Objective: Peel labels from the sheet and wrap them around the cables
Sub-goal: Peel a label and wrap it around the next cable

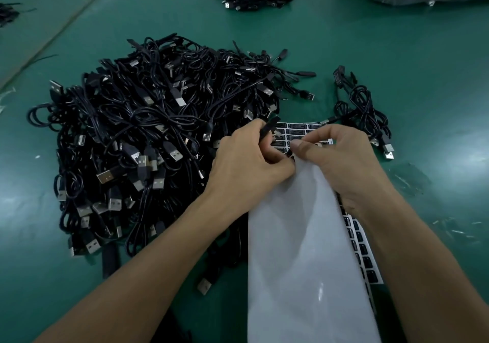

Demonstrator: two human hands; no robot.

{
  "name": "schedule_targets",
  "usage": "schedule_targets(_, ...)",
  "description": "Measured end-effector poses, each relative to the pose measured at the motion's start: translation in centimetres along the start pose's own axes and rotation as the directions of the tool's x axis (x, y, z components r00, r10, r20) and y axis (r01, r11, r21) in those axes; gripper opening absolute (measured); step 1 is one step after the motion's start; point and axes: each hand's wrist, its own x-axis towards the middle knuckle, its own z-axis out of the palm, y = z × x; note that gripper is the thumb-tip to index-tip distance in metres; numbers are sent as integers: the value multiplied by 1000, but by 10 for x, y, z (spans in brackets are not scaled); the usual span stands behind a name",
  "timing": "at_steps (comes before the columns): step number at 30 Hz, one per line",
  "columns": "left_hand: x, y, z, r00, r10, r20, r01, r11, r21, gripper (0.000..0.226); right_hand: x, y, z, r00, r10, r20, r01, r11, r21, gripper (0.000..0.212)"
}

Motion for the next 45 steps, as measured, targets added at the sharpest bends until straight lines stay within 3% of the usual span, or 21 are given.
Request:
schedule_targets(4, -1, 1, -1, 999, -21, 38, 21, 1000, -17, 45, 1, 2, 3, 1000, -23, -8, 23, 999, -26, 23)
schedule_targets(13, -2, 2, -1, 999, -31, 45, 30, 999, 14, 41, 1, 6, 7, 999, -40, 20, 41, 999, -8, 10)
schedule_targets(26, 7, -9, -1, 1000, -22, 18, 24, 995, -95, 40, 4, 7, 3, 998, -49, 45, 47, 998, 50, 15)
schedule_targets(30, 10, -12, -4, 996, -78, 43, 86, 971, -222, 44, 6, 10, -6, 988, -157, -1, 154, 973, -172, 19)
schedule_targets(35, 17, -7, -19, 984, -166, -61, 126, 899, -419, 46, 4, 13, -9, 972, -229, -48, 184, 875, -449, 19)
schedule_targets(40, 24, -3, -37, 970, -201, -135, 101, 842, -530, 48, 5, 12, -12, 968, -249, -40, 204, 866, -457, 21)
schedule_targets(45, 24, -3, -40, 968, -228, -107, 135, 828, -545, 50, 6, 7, -24, 958, -287, -7, 263, 886, -383, 17)
